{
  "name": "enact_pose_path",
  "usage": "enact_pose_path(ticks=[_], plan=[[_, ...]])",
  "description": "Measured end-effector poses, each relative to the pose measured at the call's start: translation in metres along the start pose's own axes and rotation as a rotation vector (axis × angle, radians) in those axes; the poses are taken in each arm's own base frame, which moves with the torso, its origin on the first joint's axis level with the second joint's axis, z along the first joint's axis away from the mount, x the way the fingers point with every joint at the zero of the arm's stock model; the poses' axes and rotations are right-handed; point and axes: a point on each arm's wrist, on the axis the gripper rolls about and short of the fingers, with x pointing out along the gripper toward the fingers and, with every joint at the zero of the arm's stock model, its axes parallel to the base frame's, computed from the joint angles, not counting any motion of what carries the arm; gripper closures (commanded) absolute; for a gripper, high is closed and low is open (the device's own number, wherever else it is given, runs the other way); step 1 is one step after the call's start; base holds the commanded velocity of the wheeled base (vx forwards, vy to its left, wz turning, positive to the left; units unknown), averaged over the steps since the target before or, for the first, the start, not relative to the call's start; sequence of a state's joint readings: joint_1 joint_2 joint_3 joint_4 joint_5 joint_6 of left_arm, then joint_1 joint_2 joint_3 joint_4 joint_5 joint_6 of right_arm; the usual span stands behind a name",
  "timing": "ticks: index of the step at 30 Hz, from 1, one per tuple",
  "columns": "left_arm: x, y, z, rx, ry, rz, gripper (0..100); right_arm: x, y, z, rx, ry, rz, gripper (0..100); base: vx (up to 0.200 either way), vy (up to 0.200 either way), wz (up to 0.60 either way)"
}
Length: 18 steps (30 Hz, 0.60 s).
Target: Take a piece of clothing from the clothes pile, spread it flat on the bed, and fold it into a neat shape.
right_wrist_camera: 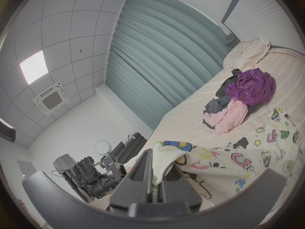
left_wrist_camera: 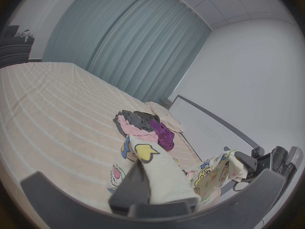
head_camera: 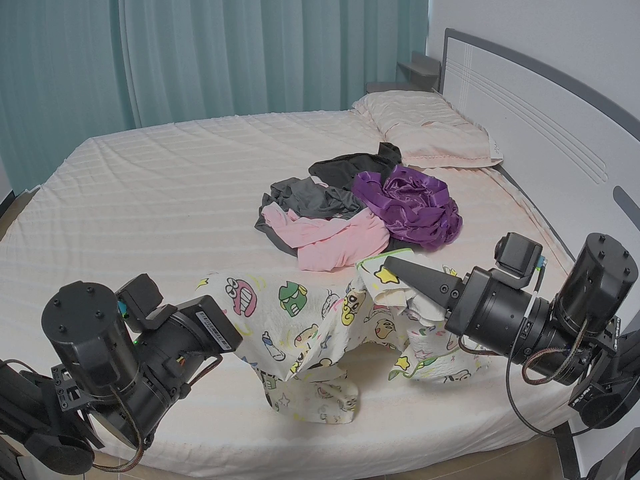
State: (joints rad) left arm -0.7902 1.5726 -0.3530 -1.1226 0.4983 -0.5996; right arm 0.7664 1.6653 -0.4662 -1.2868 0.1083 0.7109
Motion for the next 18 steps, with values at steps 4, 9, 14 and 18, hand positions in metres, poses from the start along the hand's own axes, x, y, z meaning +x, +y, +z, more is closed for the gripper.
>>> enact_pose_path(ticks=[4, 9, 14, 18], plan=[[-0.002, 0.000, 0.003, 0.005, -0.012, -0.004, 100, 0.002, 0.001, 0.000, -0.002, 0.001, 0.004, 100, 0.000, 0.200, 0.00], [-0.004, 0.000, 0.006, 0.012, -0.019, -0.007, 100, 0.004, 0.000, -0.001, -0.001, 0.003, -0.002, 100, 0.000, 0.200, 0.00], [-0.004, -0.001, 0.006, 0.011, -0.021, -0.009, 100, 0.007, -0.005, -0.002, 0.003, 0.007, -0.091, 100, 0.000, 0.200, 0.00], [-0.005, -0.001, 0.007, 0.010, -0.023, -0.009, 100, 0.012, -0.005, 0.000, 0.000, -0.015, -0.169, 100, 0.000, 0.200, 0.00]])
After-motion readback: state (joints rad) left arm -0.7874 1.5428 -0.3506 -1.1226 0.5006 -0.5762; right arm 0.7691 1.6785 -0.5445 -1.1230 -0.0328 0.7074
